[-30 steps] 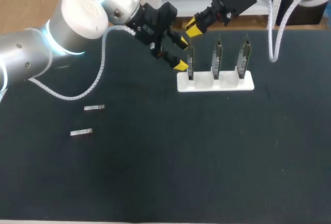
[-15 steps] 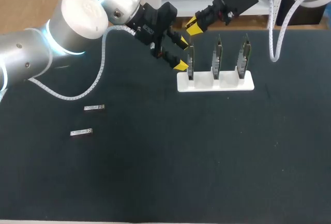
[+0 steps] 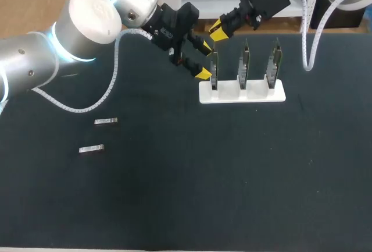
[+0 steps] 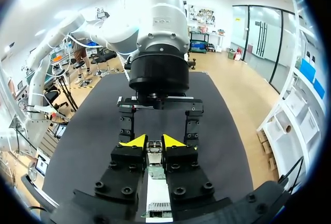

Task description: Pick up the optical module with the left hand, and insert it into the network port with the right hand.

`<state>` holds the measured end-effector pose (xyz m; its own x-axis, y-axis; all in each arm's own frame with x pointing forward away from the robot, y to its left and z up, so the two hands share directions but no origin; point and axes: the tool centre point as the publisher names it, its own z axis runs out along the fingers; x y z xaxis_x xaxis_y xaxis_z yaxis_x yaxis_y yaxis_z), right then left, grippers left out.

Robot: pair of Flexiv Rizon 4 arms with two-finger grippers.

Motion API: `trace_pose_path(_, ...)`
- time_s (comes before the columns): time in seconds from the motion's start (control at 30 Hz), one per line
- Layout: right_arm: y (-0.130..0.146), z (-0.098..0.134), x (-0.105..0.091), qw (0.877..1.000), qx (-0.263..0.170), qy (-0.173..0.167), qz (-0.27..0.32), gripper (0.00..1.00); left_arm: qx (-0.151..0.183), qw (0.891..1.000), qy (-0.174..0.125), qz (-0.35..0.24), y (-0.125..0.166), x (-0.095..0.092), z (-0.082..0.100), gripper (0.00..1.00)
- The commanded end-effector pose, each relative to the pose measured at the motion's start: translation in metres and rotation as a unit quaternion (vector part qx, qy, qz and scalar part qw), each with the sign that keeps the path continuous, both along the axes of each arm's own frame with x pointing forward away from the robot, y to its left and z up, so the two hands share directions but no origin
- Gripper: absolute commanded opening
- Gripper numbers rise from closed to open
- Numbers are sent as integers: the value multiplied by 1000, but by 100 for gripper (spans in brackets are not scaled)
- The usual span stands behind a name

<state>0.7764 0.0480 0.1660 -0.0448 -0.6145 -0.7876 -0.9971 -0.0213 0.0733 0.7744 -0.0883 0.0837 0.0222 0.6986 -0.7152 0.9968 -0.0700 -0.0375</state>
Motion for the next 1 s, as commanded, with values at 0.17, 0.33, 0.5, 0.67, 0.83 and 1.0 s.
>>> trace_pose_path(0.17,0,1,1,1000,6,-7,1,0,2,1000,1,0,0,0,0,100)
trace_pose_path(0.33,-1,4,1,1000,8,-12,1,0,2,1000,1,0,0,0,0,100)
trace_pose_path(0.5,0,1,3,1000,7,-7,1,0,2,1000,1,0,0,0,0,100)
trace_pose_path(0.67,0,-1,3,1000,10,-1,3,0,2,1000,1,0,0,0,0,100)
trace_pose_path(0.83,0,-2,2,1000,10,1,5,0,2,1000,1,0,0,0,0,100)
trace_pose_path(1.0,1,-1,1,1000,10,-3,4,0,2,1000,1,0,0,0,0,100)
